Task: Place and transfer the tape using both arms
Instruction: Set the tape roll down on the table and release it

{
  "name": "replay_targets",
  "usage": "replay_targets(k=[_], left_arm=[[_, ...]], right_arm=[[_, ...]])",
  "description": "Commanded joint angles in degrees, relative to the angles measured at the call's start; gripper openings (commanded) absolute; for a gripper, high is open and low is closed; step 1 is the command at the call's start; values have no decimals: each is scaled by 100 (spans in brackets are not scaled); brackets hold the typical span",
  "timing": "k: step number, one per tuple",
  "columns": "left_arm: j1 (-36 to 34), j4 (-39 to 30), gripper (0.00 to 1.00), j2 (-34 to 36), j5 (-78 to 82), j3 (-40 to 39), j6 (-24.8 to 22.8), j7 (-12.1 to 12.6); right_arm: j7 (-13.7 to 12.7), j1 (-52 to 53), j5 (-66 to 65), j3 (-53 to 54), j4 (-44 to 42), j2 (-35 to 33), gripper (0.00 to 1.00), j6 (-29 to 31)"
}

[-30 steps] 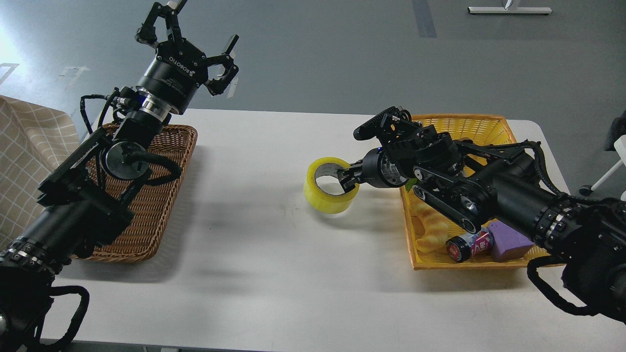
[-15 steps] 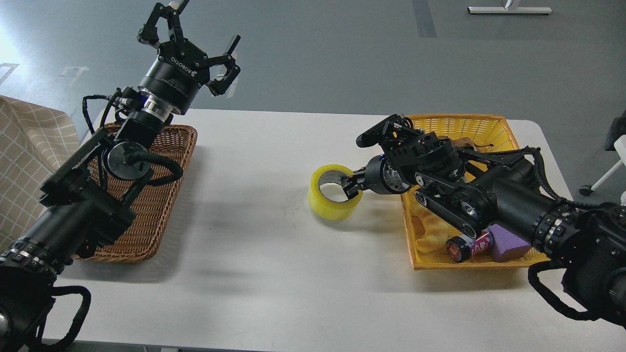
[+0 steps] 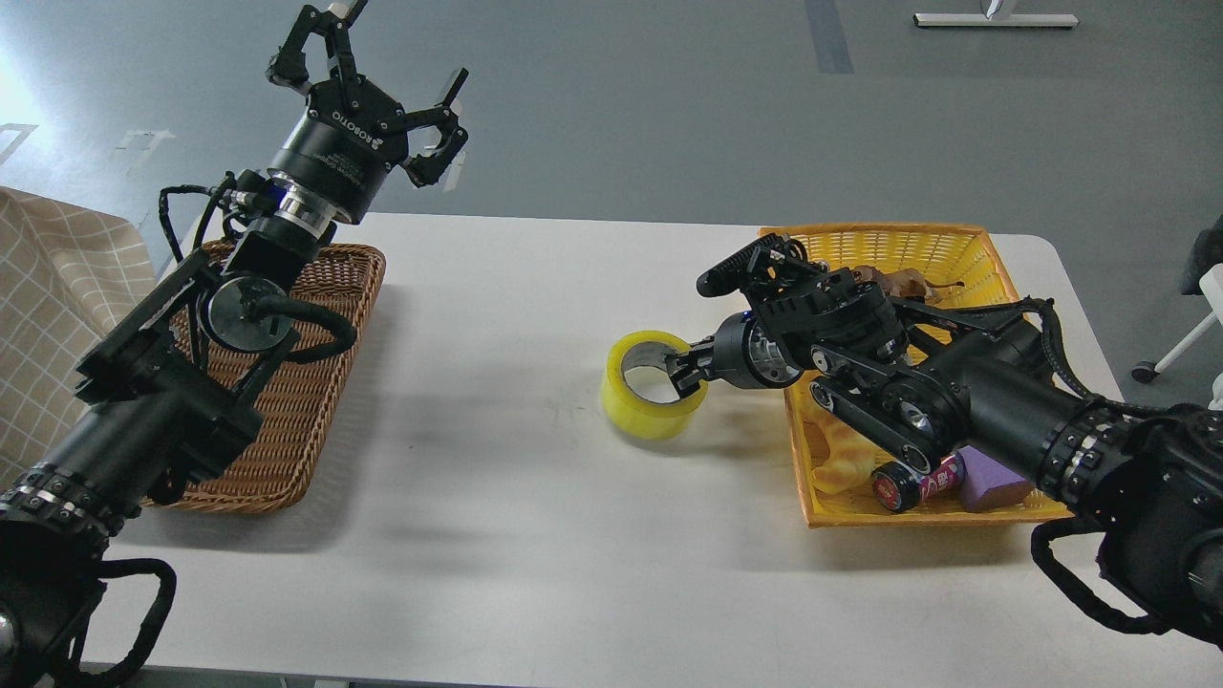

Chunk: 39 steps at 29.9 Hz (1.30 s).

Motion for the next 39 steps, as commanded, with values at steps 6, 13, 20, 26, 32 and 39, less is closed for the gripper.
replay_targets(k=[6, 13, 20, 26, 32, 39], left_arm=[[9, 9, 98, 2, -1, 0, 0, 0], [9, 9, 98, -7, -9, 0, 0, 0], [9, 9, 98, -7, -9, 0, 0, 0], [9, 9, 98, -7, -9, 0, 0, 0], [9, 9, 98, -7, -9, 0, 0, 0], [0, 9, 98, 11, -9, 0, 0, 0]], right_arm=[[0, -43, 0, -9, -10, 0, 25, 0], [0, -79, 0, -1, -10, 0, 29, 0], [-9, -79, 8, -1, -10, 0, 44, 0], [-9, -9, 8, 79, 52, 0, 96, 0], [-9, 79, 8, 79, 69, 0, 98, 0], [-9, 246, 17, 218, 253, 0, 99, 0]])
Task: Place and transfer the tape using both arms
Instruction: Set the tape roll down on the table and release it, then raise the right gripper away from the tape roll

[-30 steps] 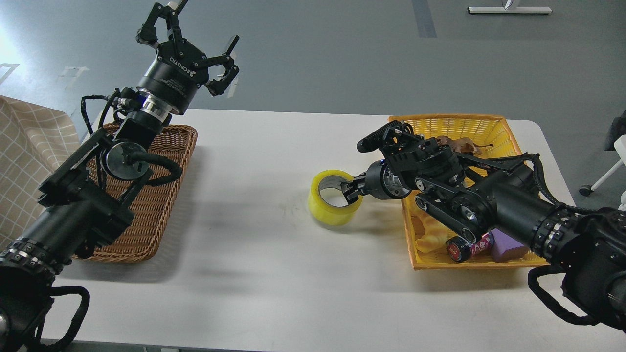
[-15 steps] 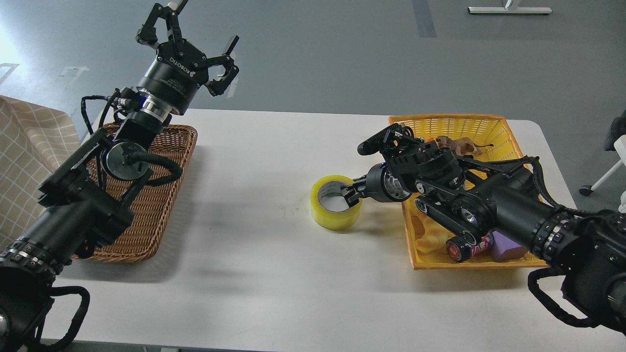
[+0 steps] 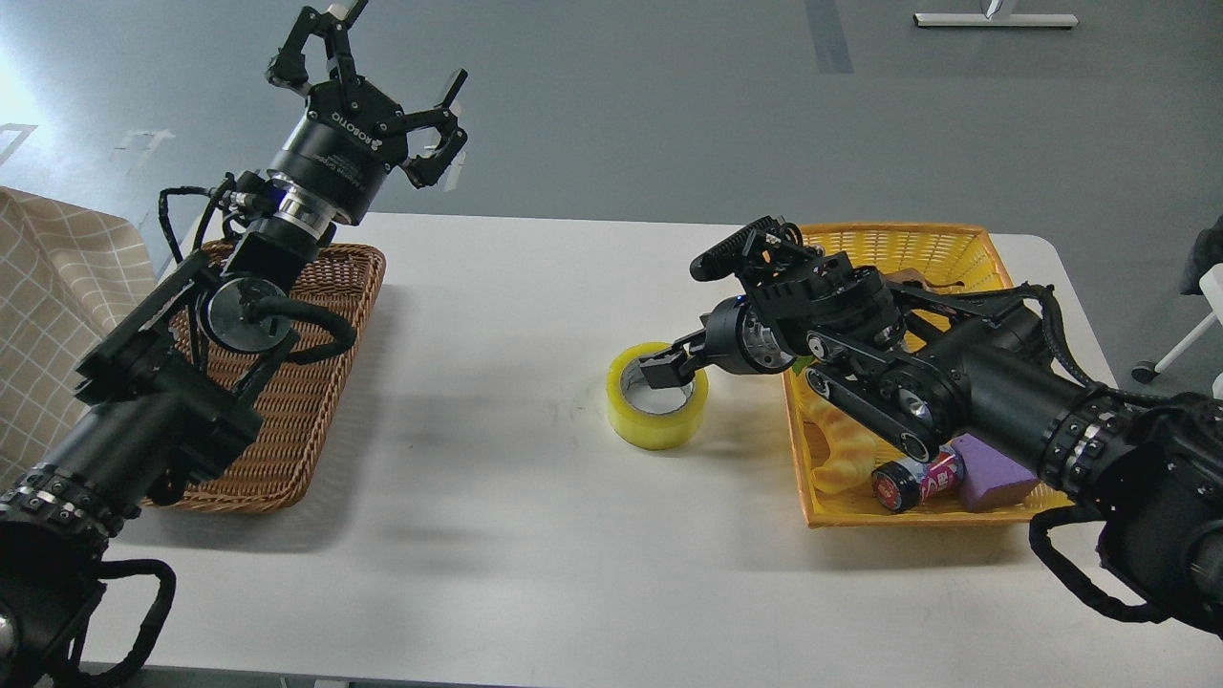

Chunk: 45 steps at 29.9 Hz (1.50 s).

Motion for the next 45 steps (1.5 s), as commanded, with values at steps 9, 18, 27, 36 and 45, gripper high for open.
replay_targets(k=[9, 18, 27, 36, 45], left_arm=[[-8, 0, 98, 43, -1, -97, 0, 0], [-8, 34, 98, 35, 8, -105, 0, 0], [-8, 70, 98, 52, -1, -97, 0, 0], [-8, 87, 98, 105, 52, -97, 0, 9], [-52, 96, 98, 193, 87, -62, 0, 35]], right_arm=[[1, 144, 140, 876, 1137, -253, 99, 0], [1, -67, 1140, 1702, 2202, -1624, 99, 0], [1, -735, 2838, 3381, 2563, -2276, 99, 0], [1, -1632, 4342, 5088, 2484, -2215, 100, 0], [-17, -1896, 7133, 5413, 2019, -2145, 100, 0]])
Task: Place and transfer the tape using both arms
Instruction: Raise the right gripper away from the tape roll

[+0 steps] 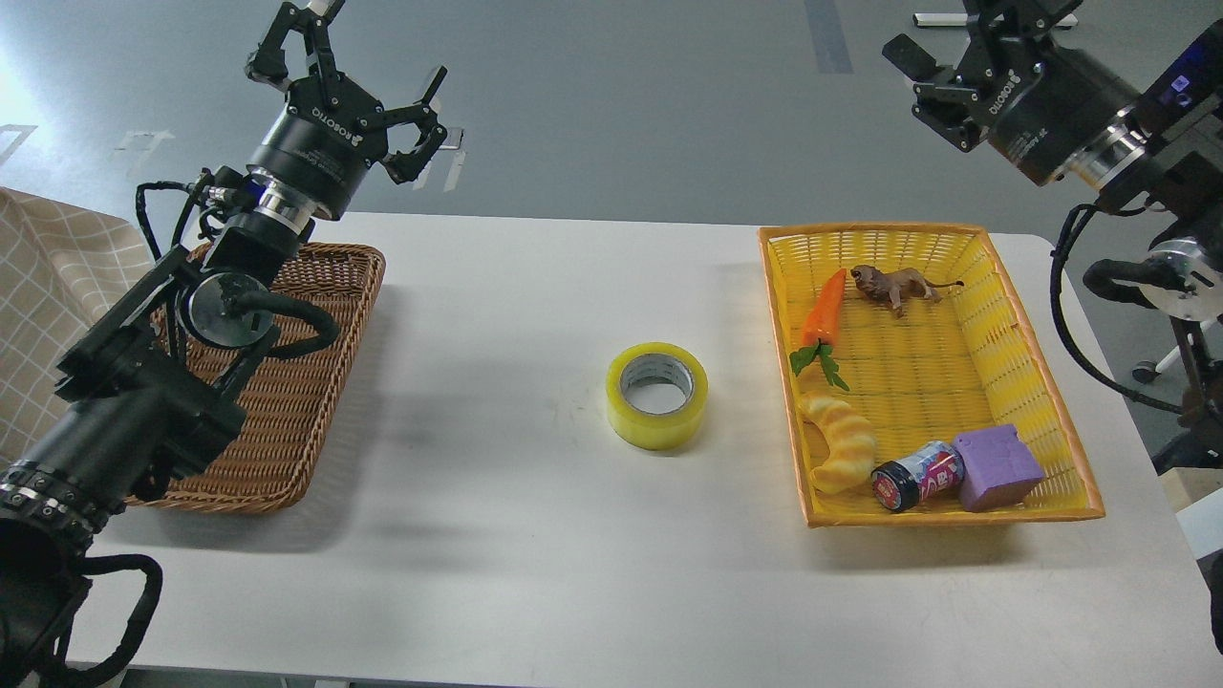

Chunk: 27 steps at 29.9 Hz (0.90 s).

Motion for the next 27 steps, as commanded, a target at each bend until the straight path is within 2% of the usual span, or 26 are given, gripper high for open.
replay_targets(k=[1, 5, 9, 13, 27], left_arm=[[-5, 0, 98, 25, 11, 9, 0, 2], [22, 0, 98, 69, 46, 36, 0, -7], [22, 0, 98, 86, 72, 71, 0, 2], [30, 0, 98, 104, 204, 80, 0, -7], [-48, -88, 98, 165, 1319, 9, 0, -51]], right_arm=[[-19, -7, 1099, 10, -218, 8, 100, 1], [-36, -7, 1848, 10, -438, 8, 100, 1], [-238, -42, 2866, 10, -684, 8, 100, 1], [-273, -138, 3570, 1, -720, 60, 100, 1], [-273, -393, 3836, 10, -711, 420, 100, 1]])
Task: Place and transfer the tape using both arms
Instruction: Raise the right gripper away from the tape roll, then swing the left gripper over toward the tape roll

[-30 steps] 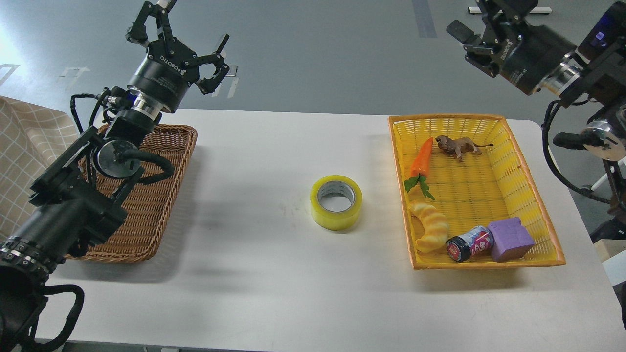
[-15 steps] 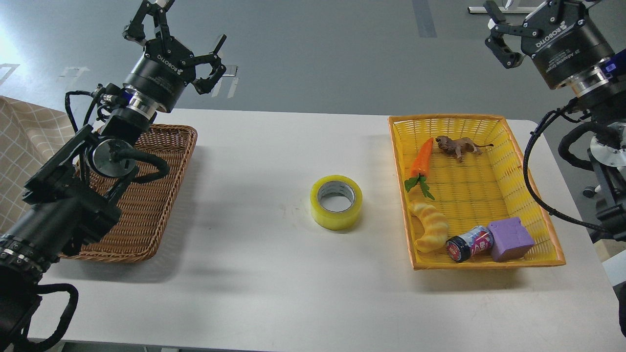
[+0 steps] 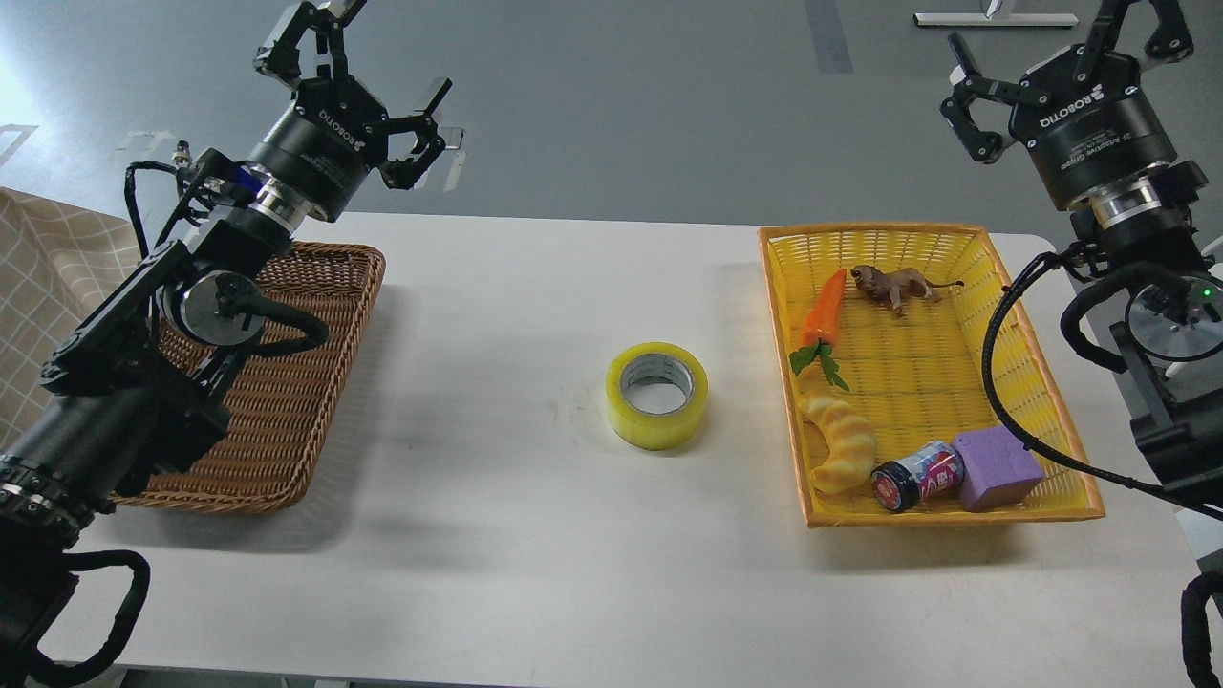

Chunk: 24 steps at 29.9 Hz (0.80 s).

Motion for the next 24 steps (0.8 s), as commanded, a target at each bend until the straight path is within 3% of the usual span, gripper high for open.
replay_targets(k=[1, 16, 19, 22, 24], left_arm=[[-22, -59, 98, 40, 278, -4, 0, -9], [-478, -489, 98, 453, 2518, 75, 0, 44], [-531, -629, 98, 470, 3159, 84, 241, 228], [-593, -1033, 98, 672, 3363, 76, 313, 736], [-593, -1165, 98, 717, 3424, 75, 330, 861]], right_arm=[[0, -25, -1, -3, 0, 142, 100, -1], [27, -297, -9, -3, 79, 151, 100, -1], [18, -341, -36, -11, 71, 142, 100, -1], [18, -385, -36, -20, 88, 142, 100, -1], [18, -394, -36, -11, 79, 142, 100, -1]])
